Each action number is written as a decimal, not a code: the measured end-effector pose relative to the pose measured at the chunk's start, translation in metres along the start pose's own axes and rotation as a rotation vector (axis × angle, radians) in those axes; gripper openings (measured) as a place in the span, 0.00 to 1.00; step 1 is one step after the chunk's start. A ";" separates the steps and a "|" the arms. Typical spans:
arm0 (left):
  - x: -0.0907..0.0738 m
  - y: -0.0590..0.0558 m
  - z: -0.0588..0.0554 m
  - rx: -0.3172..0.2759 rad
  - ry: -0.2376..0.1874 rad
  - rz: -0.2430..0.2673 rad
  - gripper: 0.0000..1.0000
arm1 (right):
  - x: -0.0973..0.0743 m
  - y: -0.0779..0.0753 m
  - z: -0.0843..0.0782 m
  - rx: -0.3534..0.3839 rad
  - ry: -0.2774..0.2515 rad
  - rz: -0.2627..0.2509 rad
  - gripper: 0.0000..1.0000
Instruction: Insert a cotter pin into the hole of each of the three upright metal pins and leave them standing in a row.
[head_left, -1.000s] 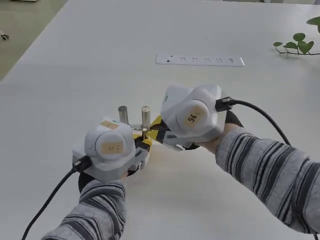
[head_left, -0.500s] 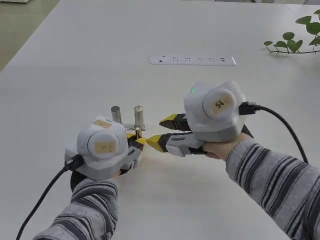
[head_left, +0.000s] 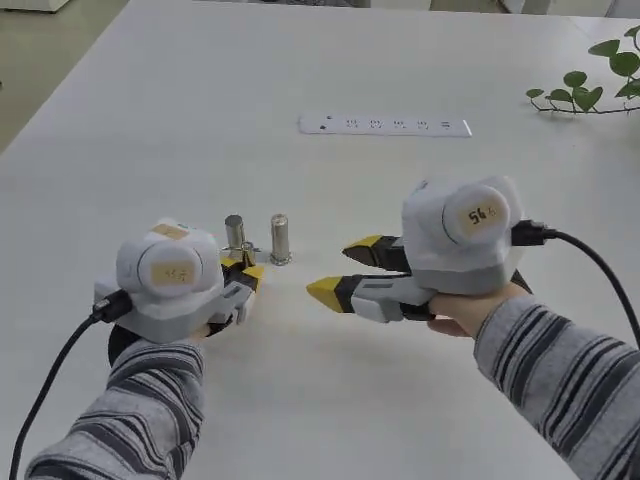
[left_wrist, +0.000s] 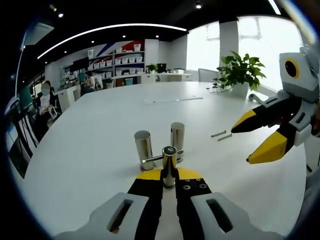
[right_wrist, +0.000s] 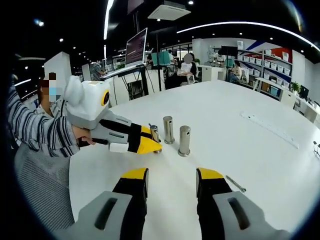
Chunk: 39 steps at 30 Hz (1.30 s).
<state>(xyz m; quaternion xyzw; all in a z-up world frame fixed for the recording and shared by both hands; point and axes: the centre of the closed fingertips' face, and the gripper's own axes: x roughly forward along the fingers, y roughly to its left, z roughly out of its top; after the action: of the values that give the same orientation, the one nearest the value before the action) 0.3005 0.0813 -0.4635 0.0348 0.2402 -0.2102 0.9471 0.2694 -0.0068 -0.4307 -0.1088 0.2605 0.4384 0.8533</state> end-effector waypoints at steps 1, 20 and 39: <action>-0.001 0.003 -0.001 -0.002 0.002 0.006 0.05 | 0.000 0.000 -0.001 0.001 0.001 -0.001 0.34; -0.007 0.012 -0.010 -0.025 0.009 0.022 0.05 | -0.004 -0.003 -0.008 0.036 0.002 -0.013 0.34; -0.008 0.010 -0.012 -0.025 0.022 0.039 0.06 | -0.005 -0.003 -0.016 0.063 0.014 -0.021 0.34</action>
<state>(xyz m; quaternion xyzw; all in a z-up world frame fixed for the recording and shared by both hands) 0.2927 0.0951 -0.4704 0.0300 0.2523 -0.1882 0.9487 0.2639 -0.0193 -0.4415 -0.0877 0.2791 0.4201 0.8590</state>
